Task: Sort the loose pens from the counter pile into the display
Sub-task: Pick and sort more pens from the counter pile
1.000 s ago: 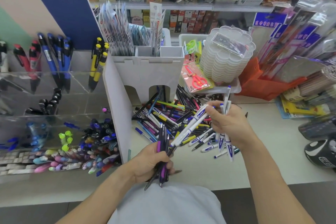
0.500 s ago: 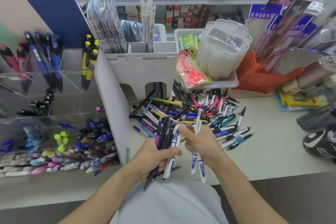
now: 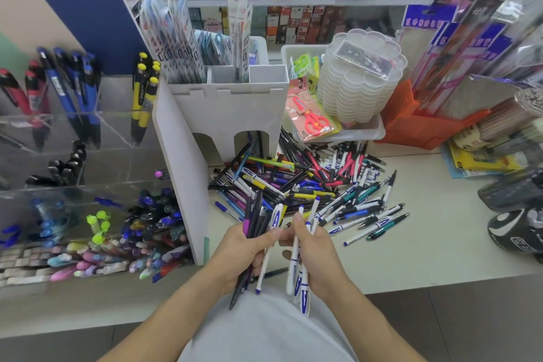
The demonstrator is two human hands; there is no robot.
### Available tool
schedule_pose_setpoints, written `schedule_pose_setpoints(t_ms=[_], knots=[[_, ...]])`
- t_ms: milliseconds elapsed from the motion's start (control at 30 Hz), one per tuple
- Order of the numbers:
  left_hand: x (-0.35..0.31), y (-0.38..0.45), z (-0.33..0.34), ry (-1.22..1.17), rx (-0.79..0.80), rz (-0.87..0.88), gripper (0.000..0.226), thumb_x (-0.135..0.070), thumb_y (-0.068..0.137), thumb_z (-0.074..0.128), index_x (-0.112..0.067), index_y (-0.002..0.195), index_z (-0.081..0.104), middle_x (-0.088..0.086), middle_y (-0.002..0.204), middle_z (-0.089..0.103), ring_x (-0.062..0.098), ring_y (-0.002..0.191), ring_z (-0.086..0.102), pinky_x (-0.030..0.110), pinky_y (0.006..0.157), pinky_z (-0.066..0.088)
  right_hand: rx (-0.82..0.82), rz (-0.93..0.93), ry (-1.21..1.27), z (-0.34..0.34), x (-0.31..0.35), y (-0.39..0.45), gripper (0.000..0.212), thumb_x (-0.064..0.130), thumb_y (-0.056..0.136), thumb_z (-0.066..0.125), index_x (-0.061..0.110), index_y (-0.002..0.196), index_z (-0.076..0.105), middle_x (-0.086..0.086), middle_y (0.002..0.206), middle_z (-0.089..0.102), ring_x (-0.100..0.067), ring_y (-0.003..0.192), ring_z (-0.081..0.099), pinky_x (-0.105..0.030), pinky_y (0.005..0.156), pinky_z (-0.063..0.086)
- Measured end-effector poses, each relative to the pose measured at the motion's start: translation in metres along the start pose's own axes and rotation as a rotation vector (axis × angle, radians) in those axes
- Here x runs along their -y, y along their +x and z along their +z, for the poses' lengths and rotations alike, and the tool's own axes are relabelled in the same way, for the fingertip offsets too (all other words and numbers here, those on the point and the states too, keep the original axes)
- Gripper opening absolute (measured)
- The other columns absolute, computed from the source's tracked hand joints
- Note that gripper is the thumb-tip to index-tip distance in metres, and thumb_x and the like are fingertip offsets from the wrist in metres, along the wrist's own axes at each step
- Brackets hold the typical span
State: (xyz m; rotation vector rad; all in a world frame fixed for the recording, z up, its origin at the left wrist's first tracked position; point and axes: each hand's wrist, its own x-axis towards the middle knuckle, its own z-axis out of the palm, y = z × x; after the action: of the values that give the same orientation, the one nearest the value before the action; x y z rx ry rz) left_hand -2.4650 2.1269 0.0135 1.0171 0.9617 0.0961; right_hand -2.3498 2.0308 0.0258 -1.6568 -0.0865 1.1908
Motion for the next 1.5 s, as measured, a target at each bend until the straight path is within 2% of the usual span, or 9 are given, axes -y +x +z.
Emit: schedule_pose_setpoints(t_ms=[133,333,533,700,867,1000,1267,1400,1500], knots=[[0.001,0.002,-0.007,0.021,-0.078,0.052,0.023,-0.026,0.088,0.075,-0.007,0.083,0.064,0.009,0.049,0.049,0.019,0.040,0.035,0.028,0.044,0.037,0.063,0.096,0.210,-0.007,0.002,-0.007,0.037,0.032,0.105,0.051,0.000,0.088,0.057,-0.017,0.063,0.060,-0.032,0.058,0.065,-0.052,0.074,0.061],[-0.006,-0.002,-0.007,0.080,-0.131,0.214,0.035,-0.042,0.077,0.083,-0.012,0.092,0.077,0.008,0.046,0.047,0.021,0.039,0.034,0.029,0.047,0.035,0.120,0.306,0.096,-0.012,0.006,-0.013,0.034,0.040,0.095,0.066,0.011,0.080,0.059,0.001,0.053,0.026,-0.014,0.041,0.027,-0.025,0.042,0.034],[-0.015,-0.011,0.004,0.111,-0.304,0.346,0.015,-0.022,0.078,0.082,-0.012,0.079,0.071,-0.006,0.041,0.053,0.011,0.033,0.038,0.020,0.035,0.032,0.188,0.425,-0.004,-0.009,0.012,-0.004,0.056,0.062,0.081,0.073,0.007,0.090,0.080,-0.001,0.066,0.056,-0.008,0.040,0.033,-0.021,0.040,0.036],[-0.011,-0.013,0.009,0.228,-0.126,0.328,0.021,-0.008,0.084,0.078,-0.020,0.101,0.077,-0.005,0.055,0.059,0.009,0.042,0.041,0.020,0.039,0.037,0.133,0.405,0.565,-0.009,0.016,0.012,0.023,0.024,0.092,0.066,0.003,0.083,0.065,-0.001,0.061,0.048,-0.003,0.033,0.033,-0.016,0.032,0.037],[-0.008,-0.008,-0.002,0.073,-0.177,0.210,0.009,-0.010,0.094,0.066,-0.010,0.100,0.072,-0.006,0.056,0.063,0.016,0.038,0.036,0.023,0.041,0.033,0.012,0.242,0.476,-0.020,0.036,0.024,0.023,0.021,0.103,0.052,0.010,0.083,0.053,-0.010,0.070,0.064,-0.020,0.054,0.057,-0.029,0.047,0.050],[-0.014,-0.005,-0.003,-0.114,-0.139,0.132,0.017,-0.019,0.094,0.066,-0.005,0.103,0.062,0.012,0.093,0.077,0.014,0.039,0.033,0.024,0.040,0.035,0.195,0.169,0.428,-0.016,0.047,0.010,0.014,0.012,0.106,0.045,0.002,0.101,0.053,-0.013,0.070,0.061,-0.031,0.067,0.066,-0.046,0.068,0.060],[-0.019,-0.006,-0.011,-0.044,0.038,0.103,0.058,-0.050,0.074,0.072,-0.010,0.116,0.070,0.008,0.046,0.047,0.017,0.039,0.034,0.024,0.040,0.035,0.595,0.261,0.188,0.001,-0.007,-0.025,0.020,0.023,0.100,0.058,0.004,0.091,0.061,-0.010,0.073,0.058,-0.029,0.068,0.066,-0.038,0.070,0.057],[-0.029,-0.011,-0.015,0.081,0.221,0.127,0.049,-0.050,0.069,0.086,-0.015,0.102,0.077,0.043,0.089,0.063,0.010,0.035,0.041,0.020,0.035,0.036,0.698,0.269,0.059,0.004,0.009,-0.022,0.021,0.020,0.103,0.052,0.007,0.089,0.060,-0.005,0.069,0.058,-0.022,0.061,0.061,-0.033,0.065,0.054],[-0.044,-0.015,-0.016,0.137,0.207,0.140,0.037,-0.030,0.078,0.084,-0.007,0.103,0.071,0.020,0.089,0.076,0.010,0.037,0.036,0.020,0.035,0.034,0.729,0.286,-0.019,0.009,0.025,-0.023,0.012,0.014,0.105,0.051,0.008,0.098,0.058,0.005,0.064,0.049,-0.009,0.052,0.040,-0.022,0.051,0.038]])
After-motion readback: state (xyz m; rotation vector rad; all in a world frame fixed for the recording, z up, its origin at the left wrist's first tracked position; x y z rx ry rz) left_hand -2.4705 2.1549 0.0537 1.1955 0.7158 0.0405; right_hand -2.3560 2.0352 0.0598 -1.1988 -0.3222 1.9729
